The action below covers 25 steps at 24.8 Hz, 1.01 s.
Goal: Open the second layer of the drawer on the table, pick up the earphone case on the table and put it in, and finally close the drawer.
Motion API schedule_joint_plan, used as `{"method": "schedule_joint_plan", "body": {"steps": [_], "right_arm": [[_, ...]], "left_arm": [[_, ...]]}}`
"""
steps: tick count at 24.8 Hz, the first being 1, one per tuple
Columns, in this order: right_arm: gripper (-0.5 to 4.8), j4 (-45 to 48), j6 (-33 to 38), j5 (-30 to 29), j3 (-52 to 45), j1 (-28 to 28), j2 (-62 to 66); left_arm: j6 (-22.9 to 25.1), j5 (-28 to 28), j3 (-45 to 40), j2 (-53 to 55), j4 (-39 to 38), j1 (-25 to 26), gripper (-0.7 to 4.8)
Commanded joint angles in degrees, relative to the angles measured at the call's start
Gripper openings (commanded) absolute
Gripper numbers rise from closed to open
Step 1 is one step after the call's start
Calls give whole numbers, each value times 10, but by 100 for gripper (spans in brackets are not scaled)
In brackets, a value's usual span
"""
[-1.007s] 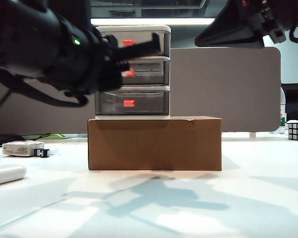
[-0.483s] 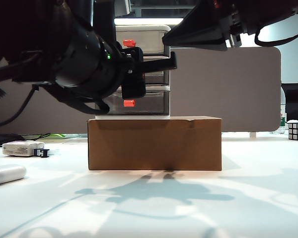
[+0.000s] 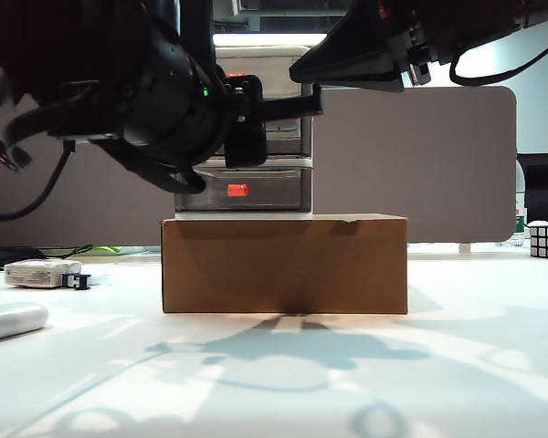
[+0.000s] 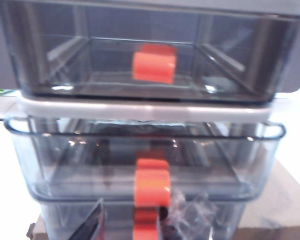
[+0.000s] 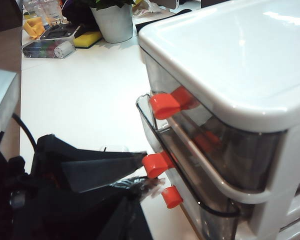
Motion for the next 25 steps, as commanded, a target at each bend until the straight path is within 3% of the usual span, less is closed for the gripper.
{"method": "schedule_joint_plan", "body": {"steps": [1,14,25], "right_arm": [[-5,8,-3,-3,3,1,-1],[-5,0,-3,-3,3,1,-1],[-5,0,-3,-3,3,1,-1]], "left_arm": [[2,3,7,-1,6,8,126],[2,50,10,-1,4,12,126],[2,53,10,-1,5,12,126]]}}
